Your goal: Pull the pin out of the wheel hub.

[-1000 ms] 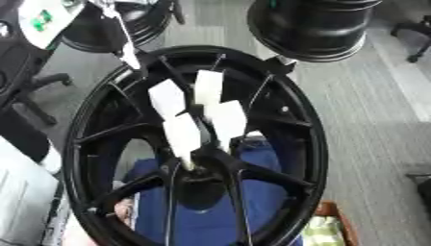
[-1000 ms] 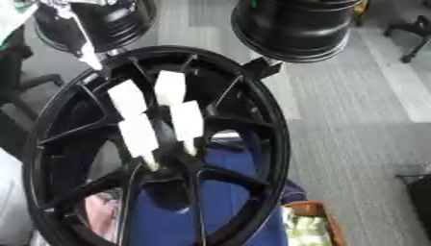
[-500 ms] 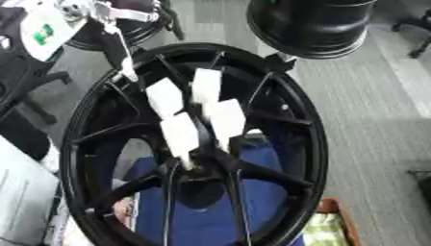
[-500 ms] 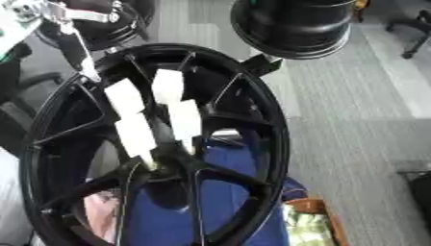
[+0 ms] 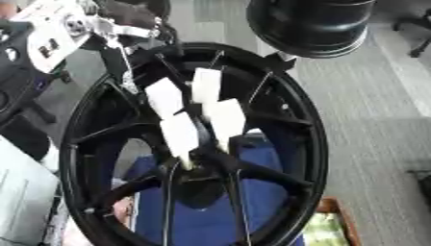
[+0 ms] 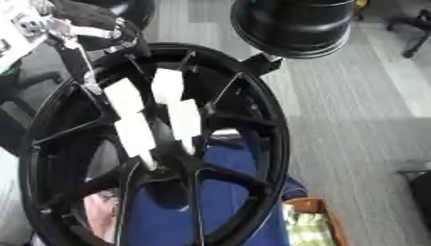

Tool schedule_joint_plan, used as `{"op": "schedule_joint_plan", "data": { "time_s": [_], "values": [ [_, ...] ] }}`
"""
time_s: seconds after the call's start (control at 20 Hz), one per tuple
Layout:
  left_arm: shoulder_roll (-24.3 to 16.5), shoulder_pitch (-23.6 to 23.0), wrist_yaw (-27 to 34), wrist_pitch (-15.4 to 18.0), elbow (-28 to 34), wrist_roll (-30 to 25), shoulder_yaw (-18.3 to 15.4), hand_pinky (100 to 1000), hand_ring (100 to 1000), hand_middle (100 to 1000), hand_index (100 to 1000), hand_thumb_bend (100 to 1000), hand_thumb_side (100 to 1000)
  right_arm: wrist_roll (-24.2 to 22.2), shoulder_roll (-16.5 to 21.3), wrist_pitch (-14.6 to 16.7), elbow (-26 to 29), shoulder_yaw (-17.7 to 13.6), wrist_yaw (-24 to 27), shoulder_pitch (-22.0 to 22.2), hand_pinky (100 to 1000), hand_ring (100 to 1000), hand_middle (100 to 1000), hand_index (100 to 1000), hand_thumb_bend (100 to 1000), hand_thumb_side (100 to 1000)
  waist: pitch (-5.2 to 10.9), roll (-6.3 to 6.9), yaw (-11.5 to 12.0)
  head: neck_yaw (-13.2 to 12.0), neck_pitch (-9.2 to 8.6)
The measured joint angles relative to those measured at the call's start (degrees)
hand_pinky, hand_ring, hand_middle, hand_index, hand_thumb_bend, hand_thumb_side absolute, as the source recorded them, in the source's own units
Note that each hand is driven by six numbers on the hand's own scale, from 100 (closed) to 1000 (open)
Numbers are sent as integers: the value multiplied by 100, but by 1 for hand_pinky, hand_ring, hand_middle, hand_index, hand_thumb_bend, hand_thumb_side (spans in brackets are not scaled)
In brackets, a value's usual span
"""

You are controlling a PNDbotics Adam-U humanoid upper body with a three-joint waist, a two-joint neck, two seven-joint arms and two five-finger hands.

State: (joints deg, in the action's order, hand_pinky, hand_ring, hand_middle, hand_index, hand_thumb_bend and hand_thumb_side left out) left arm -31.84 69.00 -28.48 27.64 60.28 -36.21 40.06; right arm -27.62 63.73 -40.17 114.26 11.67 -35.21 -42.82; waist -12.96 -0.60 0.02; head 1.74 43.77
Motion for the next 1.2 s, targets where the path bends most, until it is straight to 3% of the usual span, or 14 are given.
{"op": "schedule_joint_plan", "data": {
  "time_s": [1.2],
  "values": [
    [-542, -260, 1092, -530, 1283, -530, 531, 759, 770, 709, 831, 597, 365, 45, -43, -15, 0, 5, -100, 107, 890, 882, 830, 879, 100, 108, 0, 15, 9, 15, -8]
  ]
}}
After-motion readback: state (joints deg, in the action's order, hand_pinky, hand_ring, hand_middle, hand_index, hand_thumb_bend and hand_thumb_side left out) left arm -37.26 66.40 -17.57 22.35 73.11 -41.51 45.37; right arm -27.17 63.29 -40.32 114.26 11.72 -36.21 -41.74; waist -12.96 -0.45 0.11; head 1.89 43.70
